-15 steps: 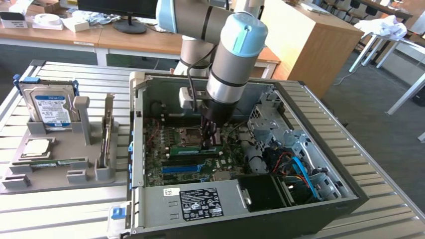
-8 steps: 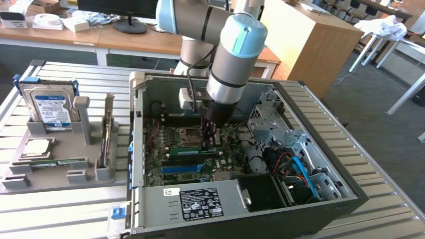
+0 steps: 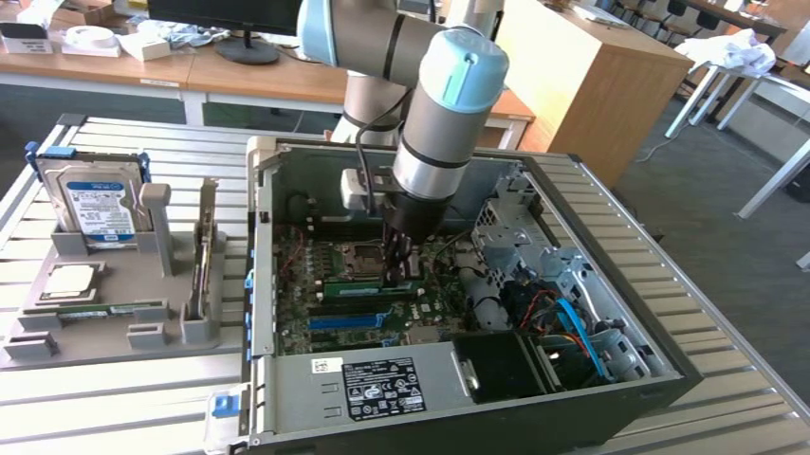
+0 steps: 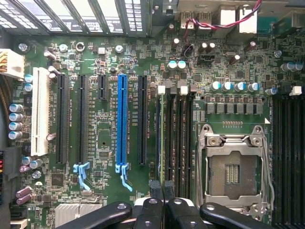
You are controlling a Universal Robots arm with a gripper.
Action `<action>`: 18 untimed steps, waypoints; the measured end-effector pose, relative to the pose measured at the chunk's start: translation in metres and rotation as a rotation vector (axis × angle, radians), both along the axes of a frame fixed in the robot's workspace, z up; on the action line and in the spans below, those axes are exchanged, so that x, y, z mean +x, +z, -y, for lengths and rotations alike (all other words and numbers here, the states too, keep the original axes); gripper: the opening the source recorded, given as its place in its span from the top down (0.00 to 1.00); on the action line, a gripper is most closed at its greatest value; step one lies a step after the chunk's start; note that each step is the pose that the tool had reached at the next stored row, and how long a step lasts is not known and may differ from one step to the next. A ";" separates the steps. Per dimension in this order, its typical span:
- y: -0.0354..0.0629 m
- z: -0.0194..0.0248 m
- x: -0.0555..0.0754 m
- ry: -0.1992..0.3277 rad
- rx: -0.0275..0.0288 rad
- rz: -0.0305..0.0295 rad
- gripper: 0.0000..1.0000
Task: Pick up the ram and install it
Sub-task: 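Insert the ram into the slot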
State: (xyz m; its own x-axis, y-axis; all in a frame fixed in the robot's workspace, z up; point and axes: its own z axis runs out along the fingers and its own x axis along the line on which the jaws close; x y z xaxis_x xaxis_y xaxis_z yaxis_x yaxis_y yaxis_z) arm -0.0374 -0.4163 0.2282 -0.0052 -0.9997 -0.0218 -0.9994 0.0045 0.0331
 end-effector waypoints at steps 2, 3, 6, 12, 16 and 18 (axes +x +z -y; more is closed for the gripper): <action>-0.0008 0.0000 0.000 0.000 0.0000 0.0000 0.89; -0.0011 0.0000 0.000 0.000 -0.0001 0.0000 0.89; -0.0016 0.0001 0.000 0.000 -0.0004 -0.0001 0.89; -0.0017 0.0000 0.000 0.000 0.0000 -0.0001 0.89; -0.0017 0.0000 0.000 0.000 -0.0001 0.0000 0.82; -0.0017 0.0000 0.000 0.000 -0.0001 0.0000 0.70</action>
